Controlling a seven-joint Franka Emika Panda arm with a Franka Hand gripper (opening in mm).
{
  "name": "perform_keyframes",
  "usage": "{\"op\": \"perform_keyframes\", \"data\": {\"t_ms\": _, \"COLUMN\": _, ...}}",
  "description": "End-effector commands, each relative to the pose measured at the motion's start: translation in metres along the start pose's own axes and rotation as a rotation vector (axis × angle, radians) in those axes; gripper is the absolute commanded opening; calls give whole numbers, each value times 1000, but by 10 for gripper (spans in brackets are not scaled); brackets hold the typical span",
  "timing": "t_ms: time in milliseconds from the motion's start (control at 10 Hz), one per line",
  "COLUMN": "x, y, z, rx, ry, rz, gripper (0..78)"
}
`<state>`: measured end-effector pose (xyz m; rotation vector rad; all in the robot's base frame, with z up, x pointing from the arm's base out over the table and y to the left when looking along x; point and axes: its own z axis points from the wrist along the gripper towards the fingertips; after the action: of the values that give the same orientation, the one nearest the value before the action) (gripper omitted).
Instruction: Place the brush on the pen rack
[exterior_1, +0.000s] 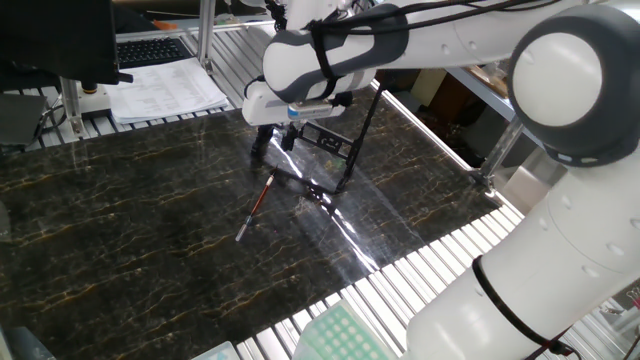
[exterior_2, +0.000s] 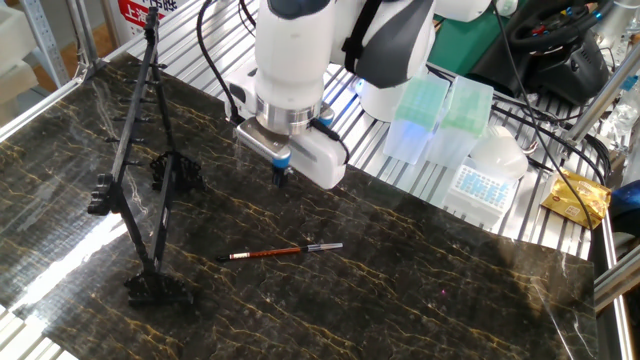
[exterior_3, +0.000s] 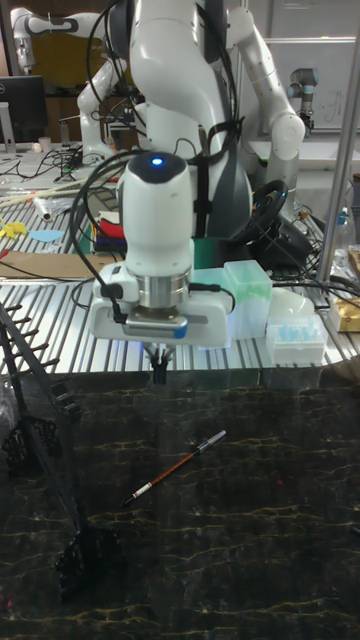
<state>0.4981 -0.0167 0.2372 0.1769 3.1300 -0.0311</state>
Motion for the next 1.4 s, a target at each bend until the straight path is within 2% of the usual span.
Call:
{"op": "perform_keyframes", "data": {"t_ms": 100, "x": 1, "y": -1, "z": 7, "rx": 10, "ry": -3, "rz": 43, "gripper": 0}}
{"op": "perform_keyframes", "data": {"t_ms": 300, "x": 1, "y": -1, "z": 10, "rx": 17, "ry": 37, "rz": 51, "gripper": 0}}
{"op": "perform_keyframes", "data": {"t_ms": 500, "x": 1, "y": -1, "z": 10, "rx": 17, "ry": 54, "rz": 31, "gripper": 0}}
{"op": "perform_keyframes", "data": {"t_ms": 900, "x": 1, "y": -1, "z": 10, "rx": 12, "ry": 52, "rz": 28, "gripper": 0}}
{"op": "perform_keyframes", "data": {"t_ms": 1200, "x": 1, "y": -1, "z": 10, "rx": 12, "ry": 79, "rz": 69, "gripper": 0}}
{"op": "perform_keyframes", "data": {"t_ms": 1400, "x": 1, "y": -1, "z": 10, "rx": 14, "ry": 78, "rz": 66, "gripper": 0}}
